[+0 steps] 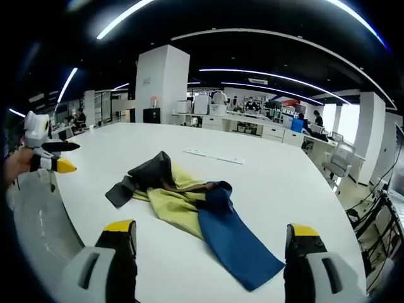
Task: Fold the garment on the visible template until the final outline fits inside the template.
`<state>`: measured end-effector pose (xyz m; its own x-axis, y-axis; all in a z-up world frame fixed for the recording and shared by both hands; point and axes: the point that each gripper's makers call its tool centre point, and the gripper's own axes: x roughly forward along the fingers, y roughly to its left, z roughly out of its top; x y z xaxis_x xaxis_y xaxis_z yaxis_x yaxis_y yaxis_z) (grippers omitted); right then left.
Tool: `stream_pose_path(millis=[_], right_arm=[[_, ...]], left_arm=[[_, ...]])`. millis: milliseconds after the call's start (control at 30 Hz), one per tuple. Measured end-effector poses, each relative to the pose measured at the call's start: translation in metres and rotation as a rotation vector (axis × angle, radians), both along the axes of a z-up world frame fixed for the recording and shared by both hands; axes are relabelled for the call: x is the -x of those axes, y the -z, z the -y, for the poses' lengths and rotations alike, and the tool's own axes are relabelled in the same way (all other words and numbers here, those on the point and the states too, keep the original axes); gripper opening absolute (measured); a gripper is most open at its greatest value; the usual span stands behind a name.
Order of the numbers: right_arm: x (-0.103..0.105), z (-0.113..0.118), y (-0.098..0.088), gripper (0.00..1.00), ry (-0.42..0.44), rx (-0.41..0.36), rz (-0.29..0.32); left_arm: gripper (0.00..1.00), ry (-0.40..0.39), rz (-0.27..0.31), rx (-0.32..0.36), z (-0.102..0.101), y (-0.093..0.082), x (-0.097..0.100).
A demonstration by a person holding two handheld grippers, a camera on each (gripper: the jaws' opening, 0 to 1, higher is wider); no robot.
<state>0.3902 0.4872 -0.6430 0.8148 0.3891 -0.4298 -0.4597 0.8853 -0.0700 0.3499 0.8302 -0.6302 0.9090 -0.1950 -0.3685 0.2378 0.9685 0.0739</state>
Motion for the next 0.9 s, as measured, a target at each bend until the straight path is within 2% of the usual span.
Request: stream_pose_path(millis=[900], right_arm=[[0.000, 0.010, 0.002, 0.96, 0.025, -0.004, 0.009]], left_arm=[[0.86, 0.017, 0.005, 0.019, 0.007, -0.002, -0.006]])
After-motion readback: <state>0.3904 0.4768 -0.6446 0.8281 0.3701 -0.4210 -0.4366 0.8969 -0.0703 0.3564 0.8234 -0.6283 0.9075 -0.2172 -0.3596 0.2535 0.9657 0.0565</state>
